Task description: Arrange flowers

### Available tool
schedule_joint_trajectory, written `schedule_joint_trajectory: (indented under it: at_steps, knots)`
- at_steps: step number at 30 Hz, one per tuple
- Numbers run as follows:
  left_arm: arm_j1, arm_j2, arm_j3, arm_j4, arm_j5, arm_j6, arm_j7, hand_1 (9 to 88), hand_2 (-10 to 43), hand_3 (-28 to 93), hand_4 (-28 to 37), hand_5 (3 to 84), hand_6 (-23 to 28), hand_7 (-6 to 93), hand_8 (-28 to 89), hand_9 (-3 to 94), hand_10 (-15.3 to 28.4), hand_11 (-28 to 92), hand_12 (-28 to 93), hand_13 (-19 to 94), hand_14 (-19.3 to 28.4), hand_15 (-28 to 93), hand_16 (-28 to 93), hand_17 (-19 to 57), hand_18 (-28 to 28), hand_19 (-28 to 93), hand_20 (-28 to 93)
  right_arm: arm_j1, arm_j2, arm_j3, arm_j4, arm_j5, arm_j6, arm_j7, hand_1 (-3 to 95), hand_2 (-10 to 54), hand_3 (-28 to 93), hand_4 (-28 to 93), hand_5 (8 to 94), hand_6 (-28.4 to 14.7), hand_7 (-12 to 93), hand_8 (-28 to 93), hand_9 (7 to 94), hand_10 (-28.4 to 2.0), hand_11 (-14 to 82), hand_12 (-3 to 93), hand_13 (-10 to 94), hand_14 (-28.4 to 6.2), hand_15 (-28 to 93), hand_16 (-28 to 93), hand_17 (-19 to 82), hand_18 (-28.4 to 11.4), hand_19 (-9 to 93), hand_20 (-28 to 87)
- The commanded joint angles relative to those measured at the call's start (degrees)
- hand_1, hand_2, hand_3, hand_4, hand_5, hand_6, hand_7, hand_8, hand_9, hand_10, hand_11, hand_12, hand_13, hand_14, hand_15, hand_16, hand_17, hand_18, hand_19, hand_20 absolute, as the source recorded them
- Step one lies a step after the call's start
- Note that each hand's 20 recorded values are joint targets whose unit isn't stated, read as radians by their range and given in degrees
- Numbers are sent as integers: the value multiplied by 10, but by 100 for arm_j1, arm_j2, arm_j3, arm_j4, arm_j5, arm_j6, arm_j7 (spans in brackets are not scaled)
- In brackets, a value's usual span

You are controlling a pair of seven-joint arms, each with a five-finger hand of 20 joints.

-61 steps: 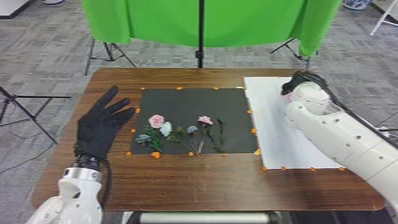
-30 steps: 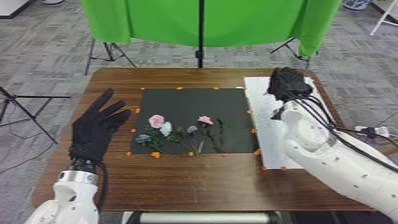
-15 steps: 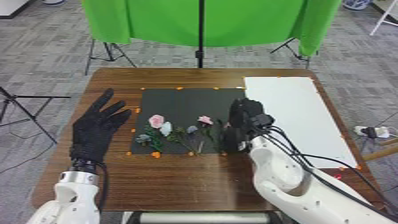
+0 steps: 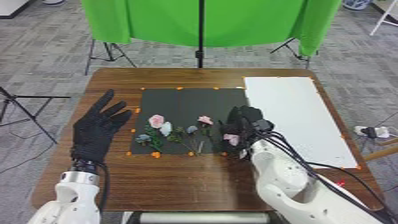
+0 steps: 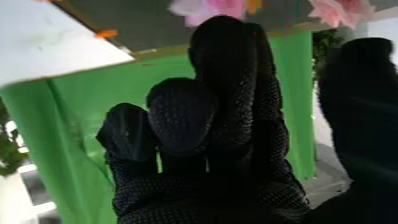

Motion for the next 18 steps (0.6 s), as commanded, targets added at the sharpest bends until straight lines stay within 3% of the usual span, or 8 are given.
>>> schedule_joint_trajectory:
  at_steps: [1, 4, 6, 8, 9, 14, 17, 18]
  knots:
    - [85, -44, -11, -12, 28, 31, -90, 236, 61, 786, -267, 331, 66, 134, -103, 329, 191, 250, 124, 265, 275, 549, -74, -67, 284, 526, 264, -391, 229, 519, -592, 227, -28, -178, 286, -95, 701, -283, 680, 14, 116, -123, 862, -108, 466, 205, 726, -115, 820, 199, 356, -230, 932, 706]
    - [66, -99, -22, 22, 77, -7, -171, 235, 62, 785, -268, 331, 65, 134, -103, 329, 192, 249, 124, 264, 275, 549, -74, -67, 284, 527, 264, -969, -59, 1500, -964, 1373, -433, -445, 265, -95, 707, -283, 657, 8, 113, -120, 835, -117, 443, 193, 702, -124, 815, 196, 338, -229, 932, 698]
    - [96, -119, -31, 22, 127, 8, -202, 234, 62, 786, -269, 331, 64, 134, -103, 329, 192, 249, 124, 263, 275, 549, -74, -67, 284, 527, 264, -1384, -443, 2299, -1156, 2784, -588, -495, 256, -83, 722, -282, 622, 5, 117, -121, 788, -136, 369, 176, 658, -131, 776, 166, 289, -231, 925, 604]
    - [137, -134, -46, 23, 97, -4, -169, 233, 62, 786, -269, 333, 61, 133, -104, 329, 192, 249, 124, 263, 275, 548, -75, -67, 284, 527, 263, -1592, -794, 2884, -1170, 3971, -683, -603, 245, -59, 739, -282, 593, 3, 126, -122, 718, -161, 294, 156, 587, -146, 705, 125, 202, -245, 829, 528]
    - [129, -174, -69, 37, 139, -45, -226, 233, 62, 786, -270, 335, 60, 133, -105, 329, 192, 249, 124, 264, 276, 549, -74, -67, 284, 526, 263, -1718, -955, 3184, -1126, 4568, -759, -761, 240, -55, 749, -282, 584, 6, 133, -126, 686, -162, 265, 148, 556, -154, 647, 102, 164, -246, 764, 496]
    - [117, -212, -52, 86, 233, -89, -209, 230, 62, 785, -274, 341, 48, 128, -106, 332, 186, 240, 121, 263, 274, 547, -75, -68, 284, 525, 262, -1987, -1078, 3643, -769, 5949, -521, -1678, 231, -52, 779, -283, 543, 20, 145, -137, 569, -163, 175, 130, 444, -184, 417, 108, 58, -242, 572, 318]
    - [144, -229, -36, 117, 394, -38, -241, 228, 62, 782, -277, 338, 42, 125, -106, 332, 182, 236, 121, 264, 273, 545, -74, -68, 284, 524, 262, -2128, -1197, 3836, -594, 6757, -392, -2028, 231, -41, 780, -283, 532, 25, 147, -136, 534, -162, 154, 128, 412, -187, 358, 111, 47, -240, 547, 290]
    - [135, -249, -40, 152, 447, -88, -270, 227, 62, 781, -278, 337, 41, 124, -105, 331, 180, 232, 120, 265, 273, 544, -74, -68, 284, 524, 262, -2161, -1248, 3917, -517, 7009, -462, -2129, 232, -38, 780, -283, 529, 27, 148, -138, 529, -163, 149, 131, 411, -187, 345, 132, 46, -239, 548, 283]
